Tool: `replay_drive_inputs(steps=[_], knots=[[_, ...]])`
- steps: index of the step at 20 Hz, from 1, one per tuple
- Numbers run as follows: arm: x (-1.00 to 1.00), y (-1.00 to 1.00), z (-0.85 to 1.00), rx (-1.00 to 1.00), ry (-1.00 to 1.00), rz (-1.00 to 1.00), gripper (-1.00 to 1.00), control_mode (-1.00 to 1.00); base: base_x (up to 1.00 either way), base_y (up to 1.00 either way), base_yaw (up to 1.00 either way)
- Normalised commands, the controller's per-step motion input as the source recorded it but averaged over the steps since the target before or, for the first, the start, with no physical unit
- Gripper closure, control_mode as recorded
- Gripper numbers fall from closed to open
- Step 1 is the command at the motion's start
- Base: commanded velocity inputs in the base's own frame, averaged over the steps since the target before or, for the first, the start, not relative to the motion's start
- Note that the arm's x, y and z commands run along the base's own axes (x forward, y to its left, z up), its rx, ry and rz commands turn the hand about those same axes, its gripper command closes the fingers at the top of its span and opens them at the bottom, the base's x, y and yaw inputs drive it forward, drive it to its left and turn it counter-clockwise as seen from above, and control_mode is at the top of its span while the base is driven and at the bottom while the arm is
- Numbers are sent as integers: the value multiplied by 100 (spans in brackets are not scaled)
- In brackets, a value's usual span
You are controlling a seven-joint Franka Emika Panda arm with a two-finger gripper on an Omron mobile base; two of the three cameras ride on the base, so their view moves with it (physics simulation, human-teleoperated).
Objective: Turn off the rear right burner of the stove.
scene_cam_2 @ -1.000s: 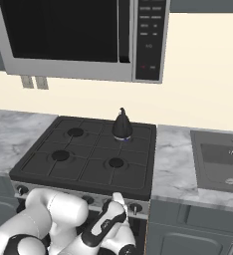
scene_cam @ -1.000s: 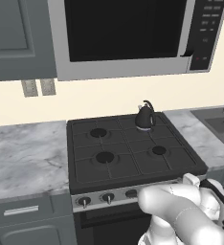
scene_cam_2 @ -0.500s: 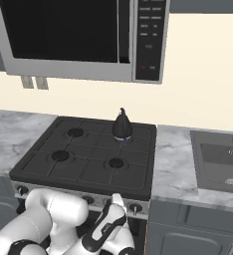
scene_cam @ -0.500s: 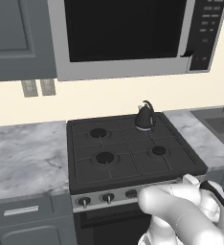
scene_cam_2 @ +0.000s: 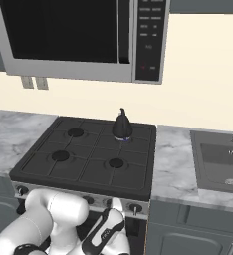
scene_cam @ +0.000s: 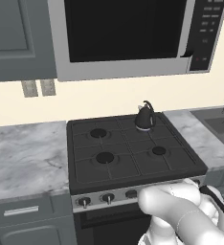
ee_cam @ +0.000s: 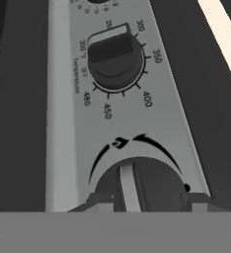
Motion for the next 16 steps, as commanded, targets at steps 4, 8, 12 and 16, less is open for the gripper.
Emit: replay_drive_inputs(steps=[4,8,12,16], knots=[[24,32,5,8,6,-4,100,-100,0,0,0],[46,27,22,10,8,-3,100,-100,0,0,0],[14,38,14,23,13,-6,100,-100,0,0,0],[1,43,1,31,7,-9,100,-100,0,0,0]])
